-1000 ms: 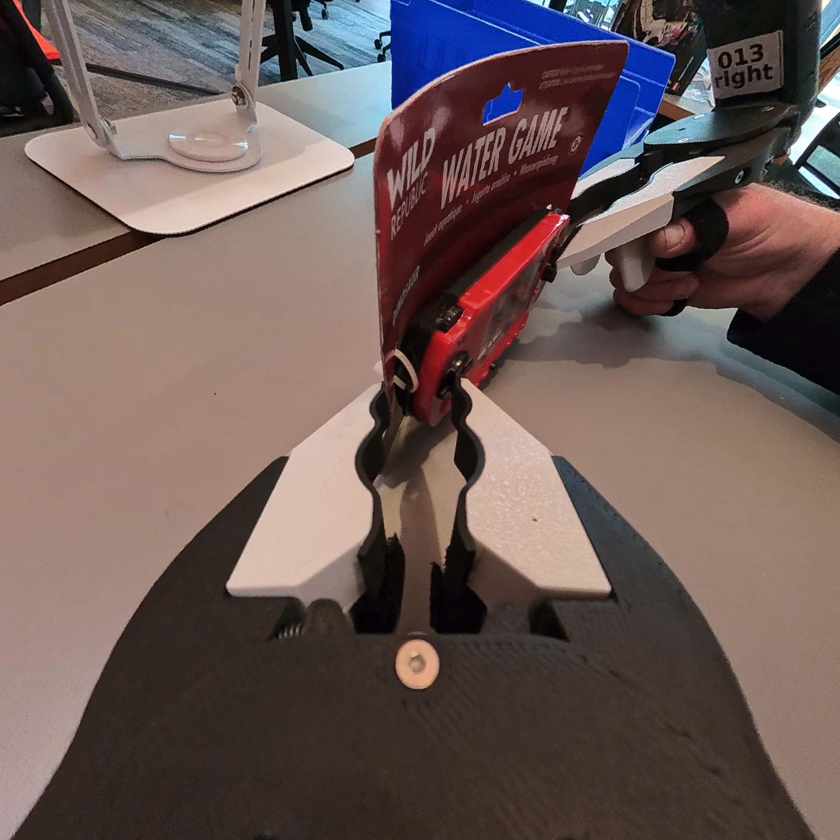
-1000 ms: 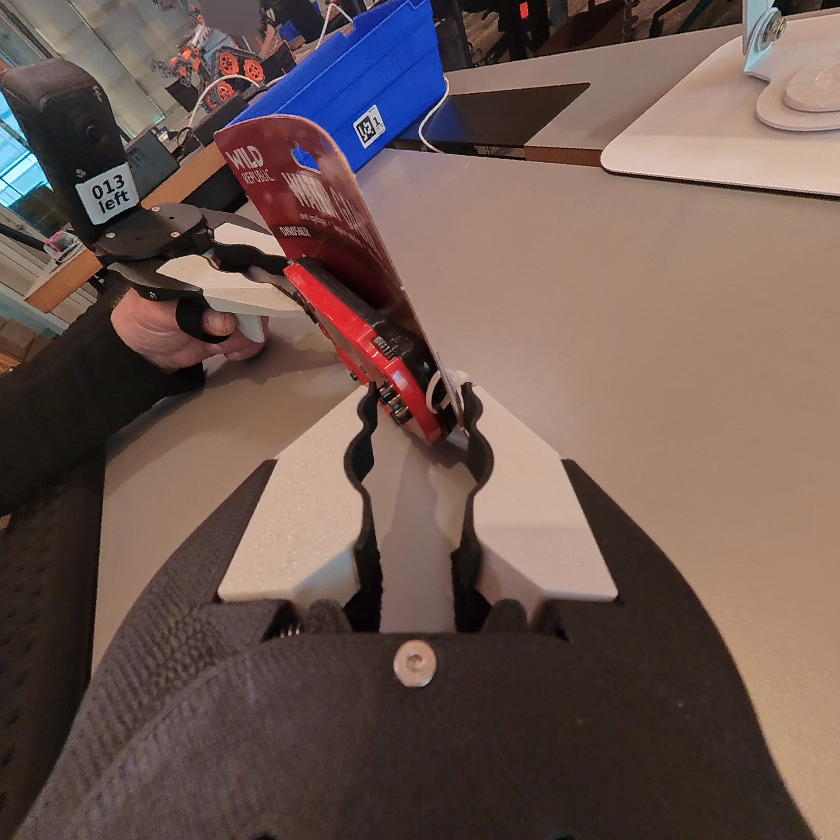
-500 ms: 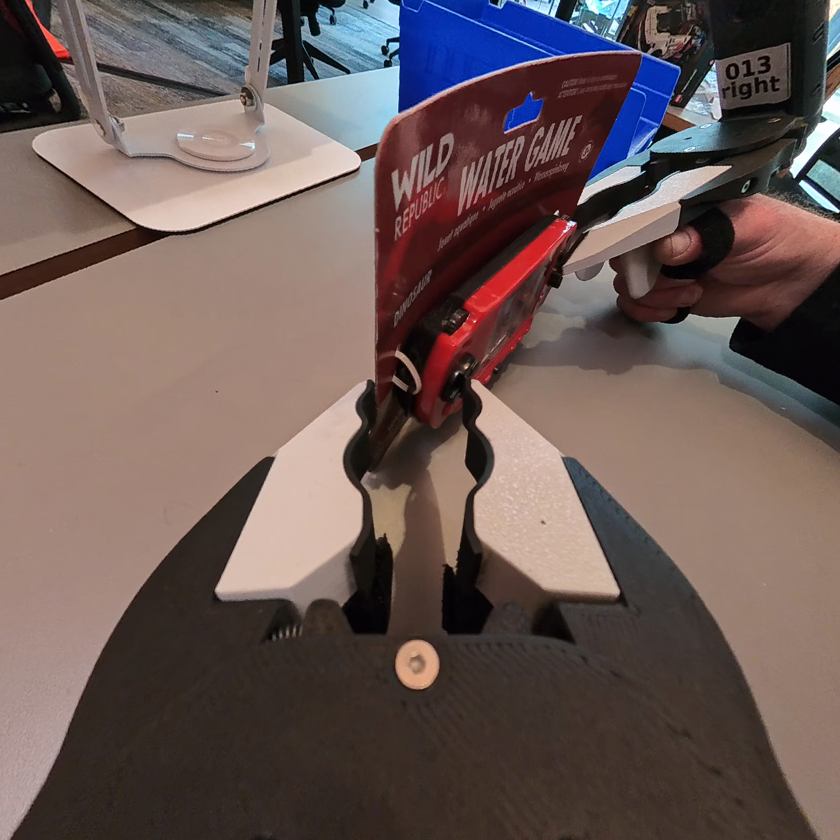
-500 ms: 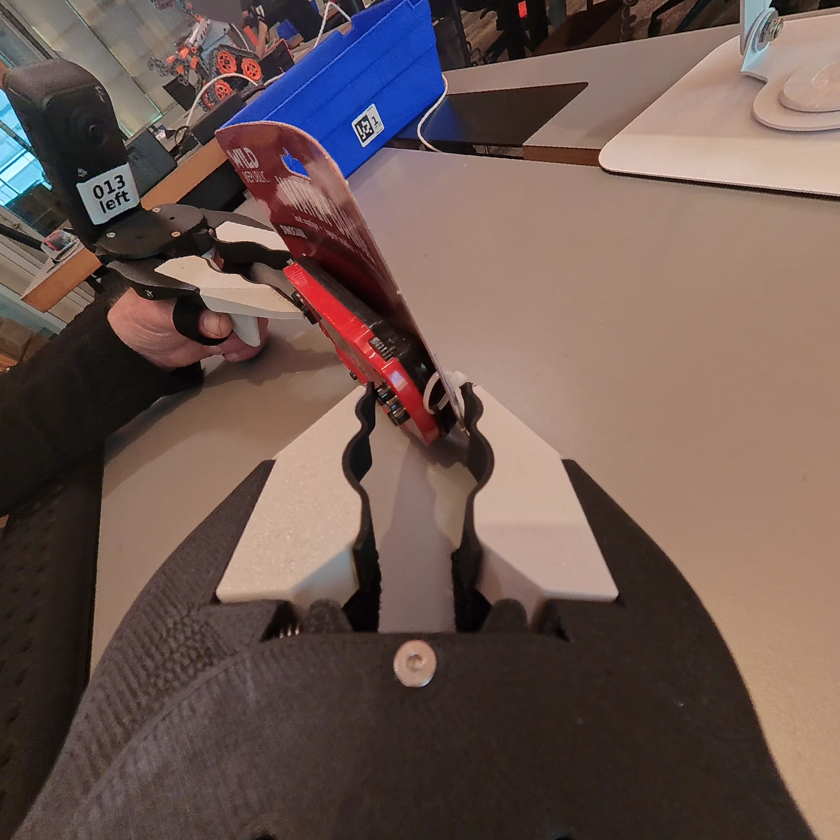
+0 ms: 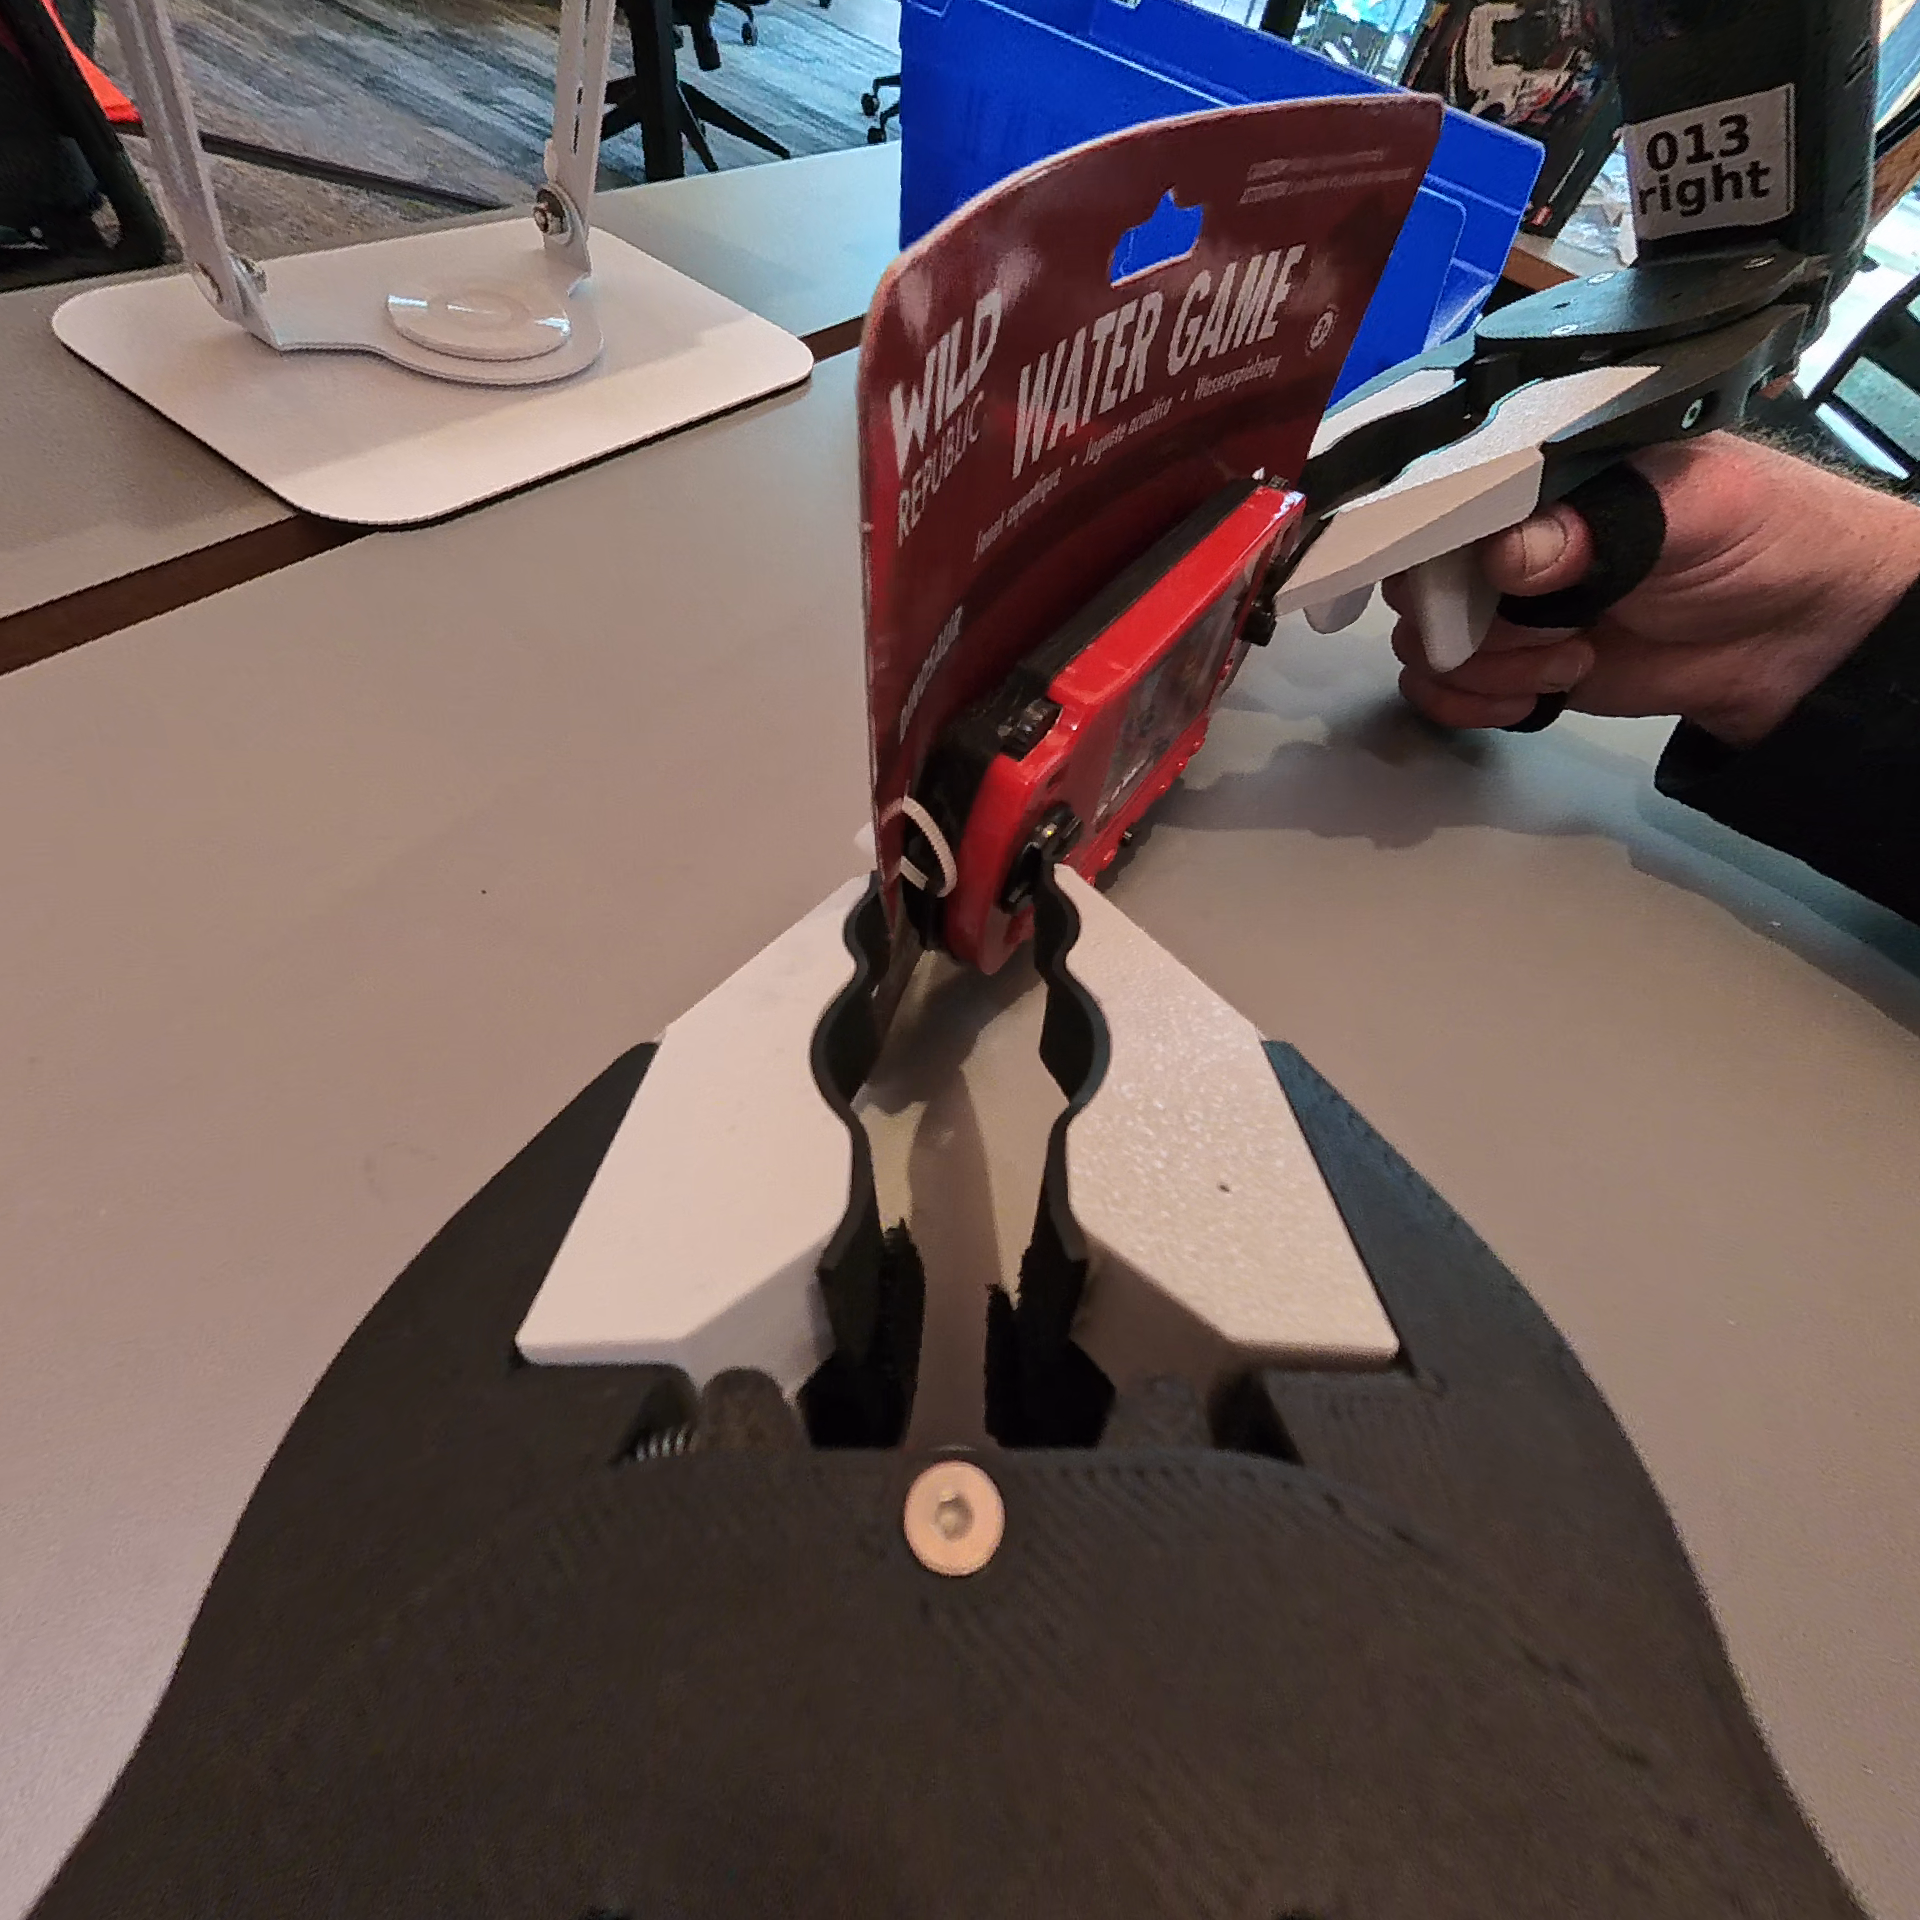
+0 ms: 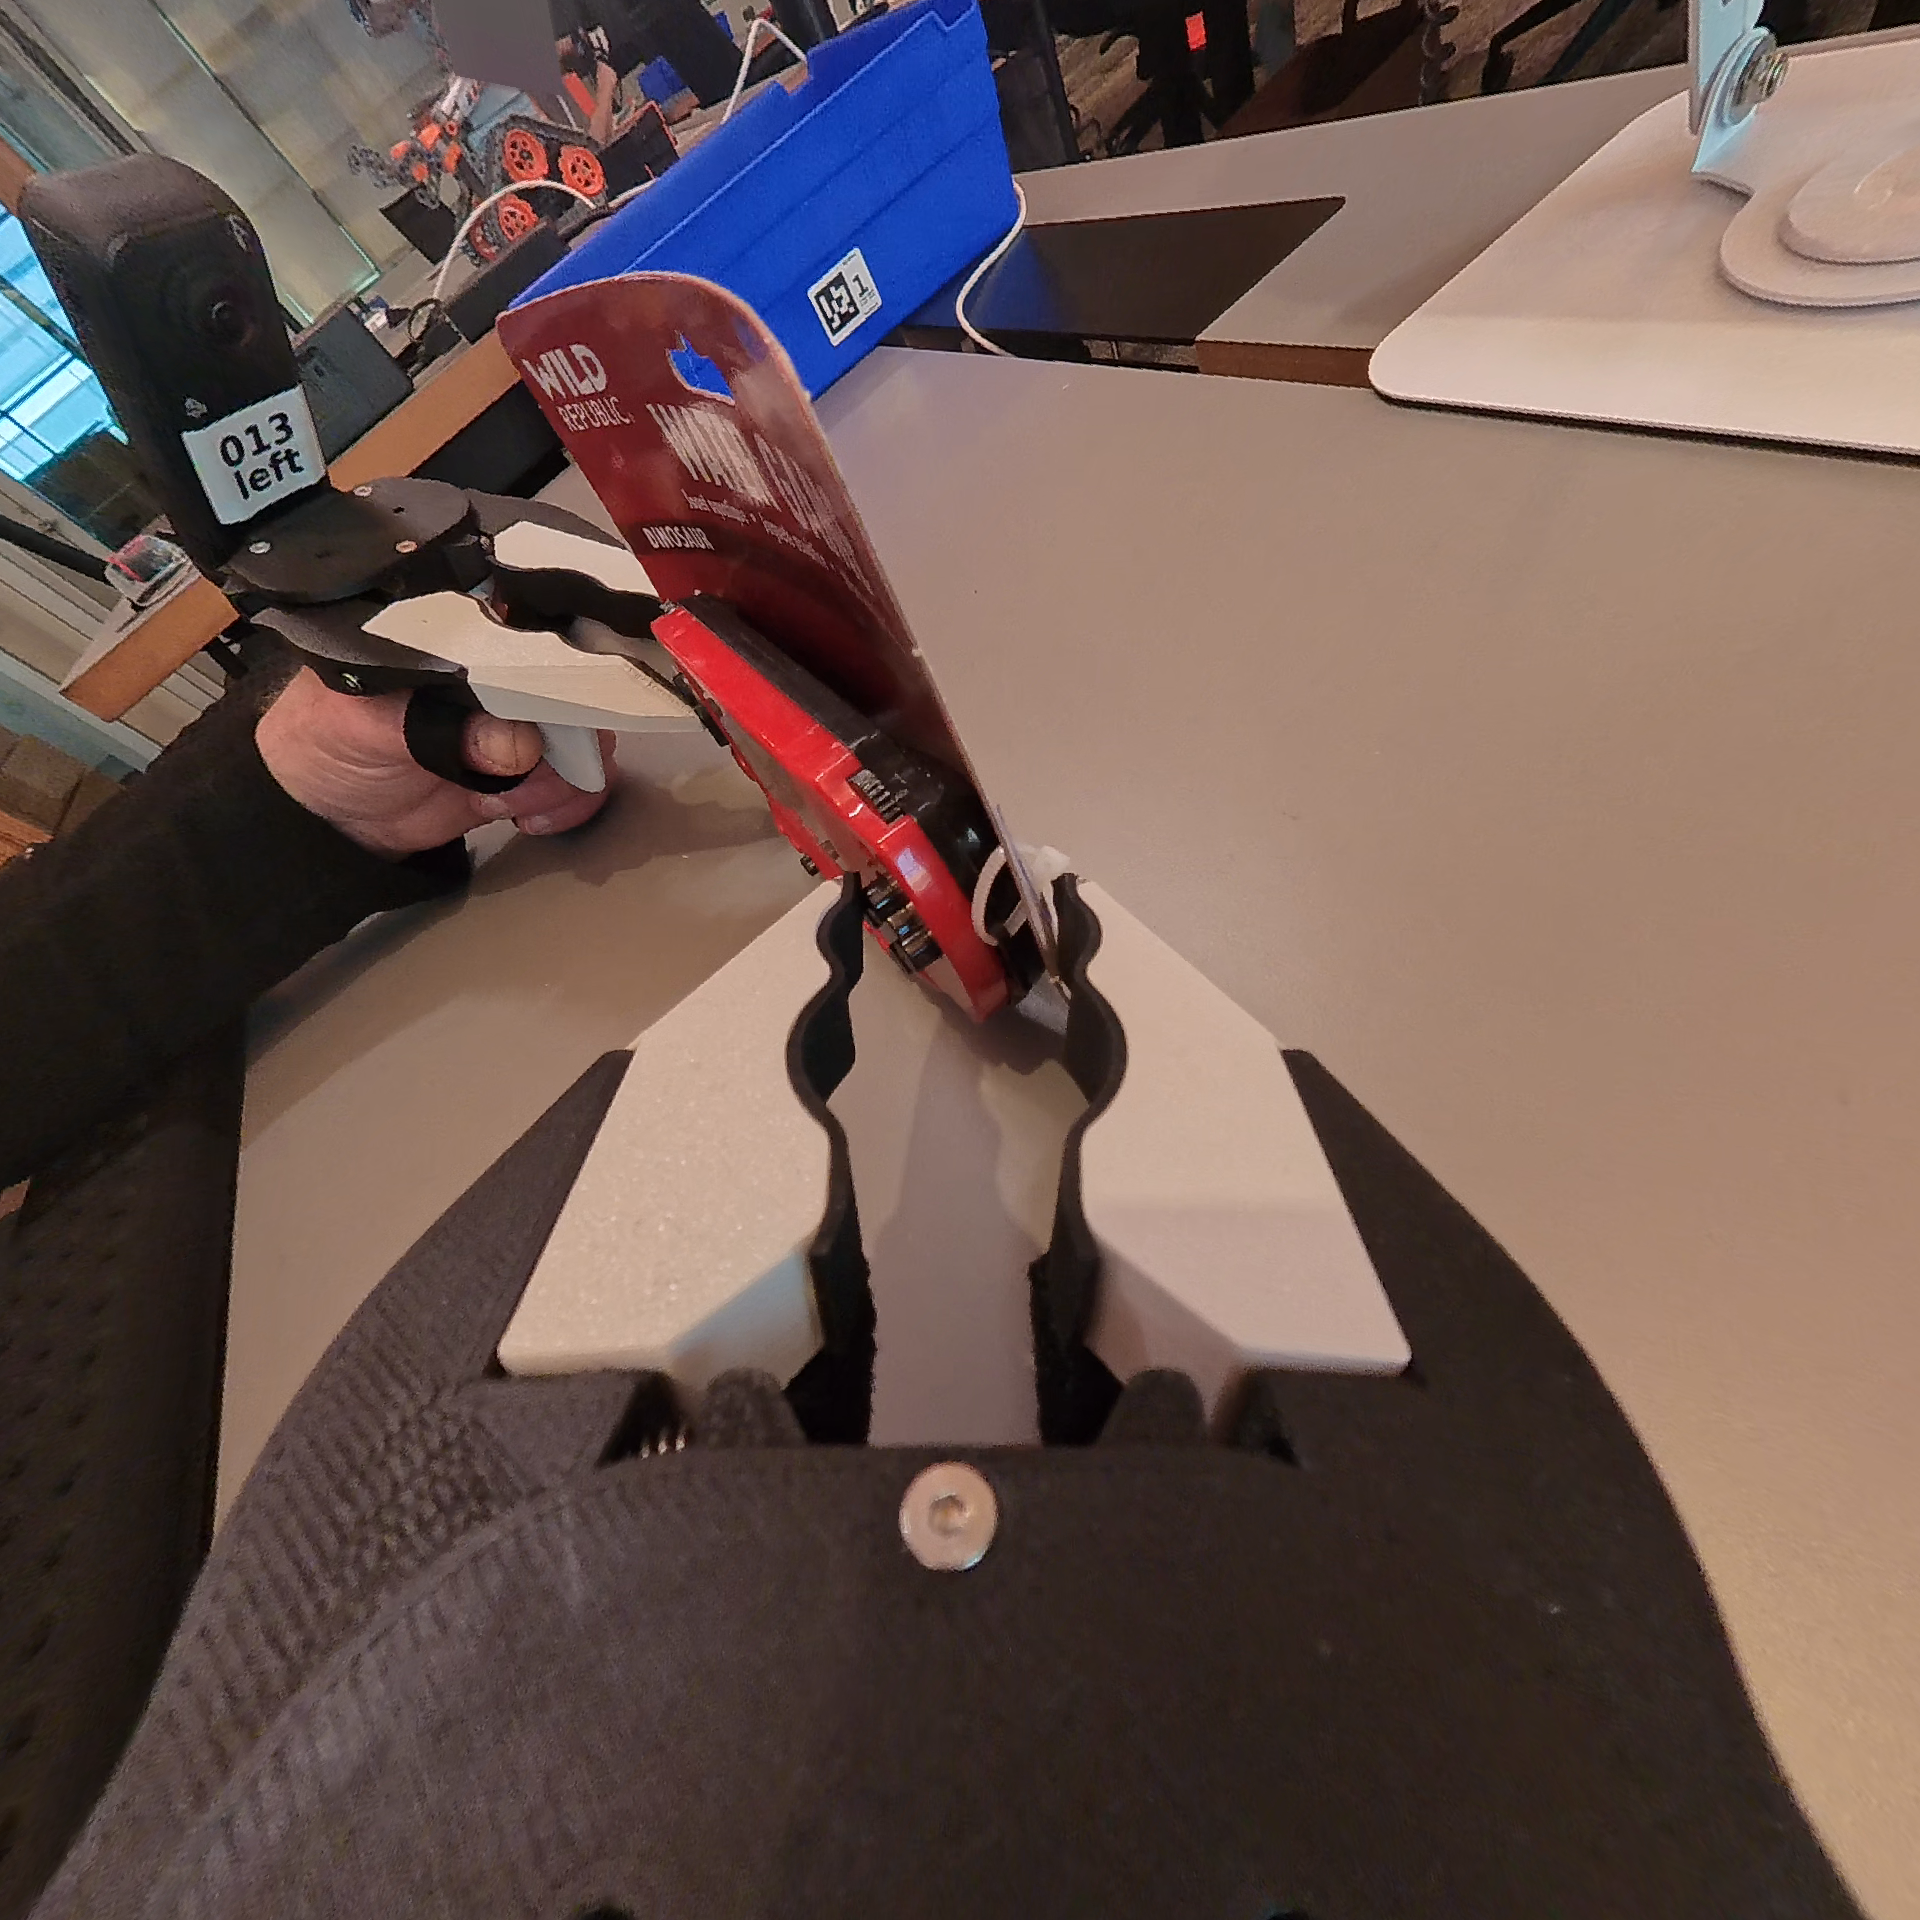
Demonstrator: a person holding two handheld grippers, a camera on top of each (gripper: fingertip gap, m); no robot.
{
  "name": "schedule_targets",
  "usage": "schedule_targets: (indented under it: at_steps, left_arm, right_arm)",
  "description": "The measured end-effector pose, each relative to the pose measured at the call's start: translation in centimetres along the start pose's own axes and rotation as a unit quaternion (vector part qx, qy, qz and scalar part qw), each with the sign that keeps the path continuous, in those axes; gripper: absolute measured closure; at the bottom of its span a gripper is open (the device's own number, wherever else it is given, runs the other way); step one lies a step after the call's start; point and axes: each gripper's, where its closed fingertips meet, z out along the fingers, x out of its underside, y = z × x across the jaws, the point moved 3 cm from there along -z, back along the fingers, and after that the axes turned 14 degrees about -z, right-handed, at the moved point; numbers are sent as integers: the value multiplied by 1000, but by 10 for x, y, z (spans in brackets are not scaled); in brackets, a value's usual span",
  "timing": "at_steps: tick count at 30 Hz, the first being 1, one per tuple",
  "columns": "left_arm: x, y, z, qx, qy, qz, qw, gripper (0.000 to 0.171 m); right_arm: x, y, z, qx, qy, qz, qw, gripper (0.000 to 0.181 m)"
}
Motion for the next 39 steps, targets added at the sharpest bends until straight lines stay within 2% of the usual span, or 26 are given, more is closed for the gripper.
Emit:
schedule_targets:
  at_steps: [13, 25, 28, 39]
  left_arm:
    - [0, 0, 0, 7, 1, -15, 1000, 146]
    - [1, -1, 1, -4, -2, -7, 1000, 124]
    - [1, 0, 1, -15, -4, 2, 1000, 134]
    - [-3, 0, 5, -24, -7, -28, 999, 145]
  right_arm:
    - [-1, 0, 0, -2, -2, 2, 1000, 147]
    - [1, 0, 1, -2, 2, 4, 1000, 146]
    - [1, 0, 0, -3, 3, 3, 1000, 146]
    - [1, -2, 0, 0, -1, 10, 1000, 148]
